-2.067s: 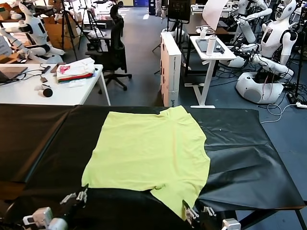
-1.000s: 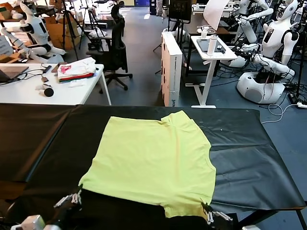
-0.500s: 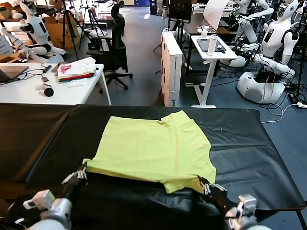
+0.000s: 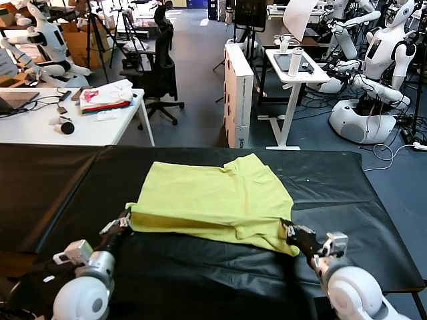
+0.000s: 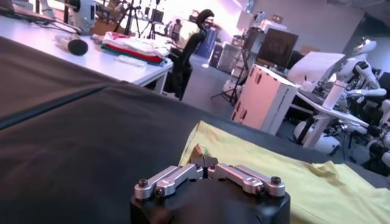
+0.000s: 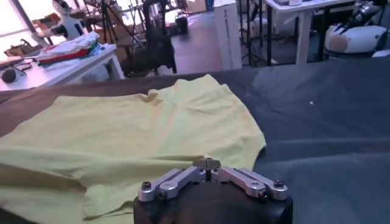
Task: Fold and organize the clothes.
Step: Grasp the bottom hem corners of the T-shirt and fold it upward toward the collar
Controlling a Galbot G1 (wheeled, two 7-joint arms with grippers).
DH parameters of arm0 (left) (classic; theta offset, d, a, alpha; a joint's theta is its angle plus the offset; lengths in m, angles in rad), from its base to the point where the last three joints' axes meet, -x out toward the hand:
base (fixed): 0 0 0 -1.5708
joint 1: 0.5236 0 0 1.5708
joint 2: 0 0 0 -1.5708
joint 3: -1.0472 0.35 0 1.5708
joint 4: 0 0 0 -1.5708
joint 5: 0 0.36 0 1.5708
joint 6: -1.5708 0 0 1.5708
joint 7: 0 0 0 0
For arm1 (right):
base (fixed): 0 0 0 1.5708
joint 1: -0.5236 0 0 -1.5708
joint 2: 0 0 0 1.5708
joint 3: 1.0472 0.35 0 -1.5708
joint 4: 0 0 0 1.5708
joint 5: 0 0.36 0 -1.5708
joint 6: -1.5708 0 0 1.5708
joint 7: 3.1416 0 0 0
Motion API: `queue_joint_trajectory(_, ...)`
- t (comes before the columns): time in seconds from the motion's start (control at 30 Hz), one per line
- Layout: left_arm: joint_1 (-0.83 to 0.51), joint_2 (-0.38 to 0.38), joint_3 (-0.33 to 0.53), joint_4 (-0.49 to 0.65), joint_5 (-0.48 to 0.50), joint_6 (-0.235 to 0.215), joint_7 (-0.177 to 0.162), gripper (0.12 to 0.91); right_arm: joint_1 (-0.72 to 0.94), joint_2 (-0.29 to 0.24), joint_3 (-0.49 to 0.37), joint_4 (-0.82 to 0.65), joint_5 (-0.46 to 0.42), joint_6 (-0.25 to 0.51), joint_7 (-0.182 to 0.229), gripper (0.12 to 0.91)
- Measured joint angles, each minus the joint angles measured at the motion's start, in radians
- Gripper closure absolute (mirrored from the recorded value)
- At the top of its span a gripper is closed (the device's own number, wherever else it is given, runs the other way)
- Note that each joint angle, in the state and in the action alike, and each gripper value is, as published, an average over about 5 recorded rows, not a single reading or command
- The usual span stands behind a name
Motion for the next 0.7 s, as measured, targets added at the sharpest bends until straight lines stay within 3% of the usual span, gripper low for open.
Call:
queue_joint_trajectory(0.2, -0.050, 0.019, 0.016, 0.068, 0.002, -0.005, 0.007, 0.884, 0.052, 0.013, -0.037, -0.037, -0.002, 0.000, -0.002, 0.887)
queue_joint_trajectory(0.37, -0.082, 0.025, 0.028, 0.121, 0.013, -0.007, 0.011, 0.884, 0.053, 0.008, -0.036, -0.036, -0.002, -0.004, -0.028, 0.859)
queue_joint_trajectory(0.47, -0.092, 0.026, 0.031, 0.141, 0.023, -0.005, 0.011, 0.863, 0.041, -0.004, -0.024, -0.023, -0.003, -0.009, -0.046, 0.727)
queue_joint_trajectory(0.53, -0.096, 0.029, 0.031, 0.147, 0.027, -0.004, 0.012, 0.794, 0.028, -0.014, -0.013, -0.009, -0.003, -0.016, -0.057, 0.597)
queue_joint_trajectory(0.7, -0.092, 0.041, 0.031, 0.140, 0.033, 0.000, 0.011, 0.484, -0.019, -0.051, 0.024, 0.037, -0.001, -0.042, -0.061, 0.281)
